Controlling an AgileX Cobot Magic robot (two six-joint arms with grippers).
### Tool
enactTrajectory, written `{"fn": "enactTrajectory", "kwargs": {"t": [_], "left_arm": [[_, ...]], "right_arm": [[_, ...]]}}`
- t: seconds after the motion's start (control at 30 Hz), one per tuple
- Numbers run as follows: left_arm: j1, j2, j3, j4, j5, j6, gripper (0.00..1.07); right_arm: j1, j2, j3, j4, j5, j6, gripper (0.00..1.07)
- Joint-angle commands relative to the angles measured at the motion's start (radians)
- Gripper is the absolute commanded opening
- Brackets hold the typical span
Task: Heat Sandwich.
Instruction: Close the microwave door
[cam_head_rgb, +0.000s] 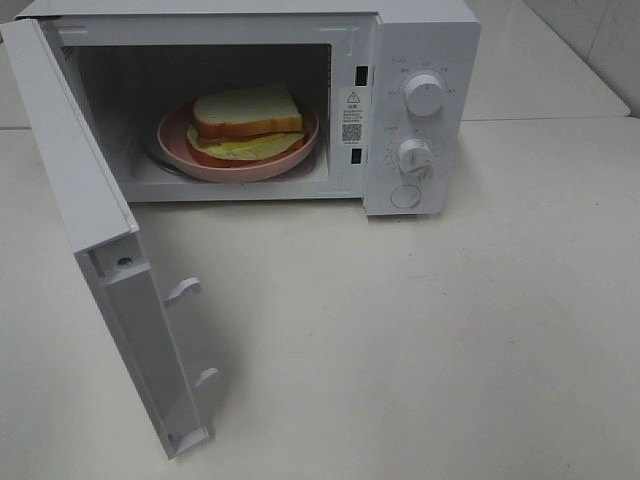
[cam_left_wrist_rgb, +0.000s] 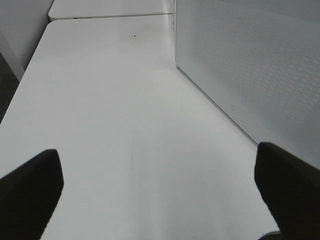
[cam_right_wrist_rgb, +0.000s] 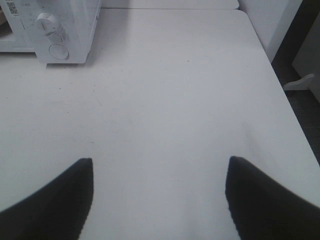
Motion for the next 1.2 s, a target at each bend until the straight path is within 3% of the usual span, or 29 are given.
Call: {"fn": "enactTrajectory", "kwargs": {"t": [0.03, 1.2], "left_arm": [[0.004, -0.026, 0.002, -0.008, -0.009, 0.003, 0.99], [0.004, -0.026, 0.002, -0.008, -0.009, 0.003, 0.99]], "right_arm": [[-0.029, -0.059, 0.018, 0.008, -0.006, 0.005, 0.72], [-0.034, -0.058, 0.018, 0.011, -0.006, 0.003, 0.71]]}}
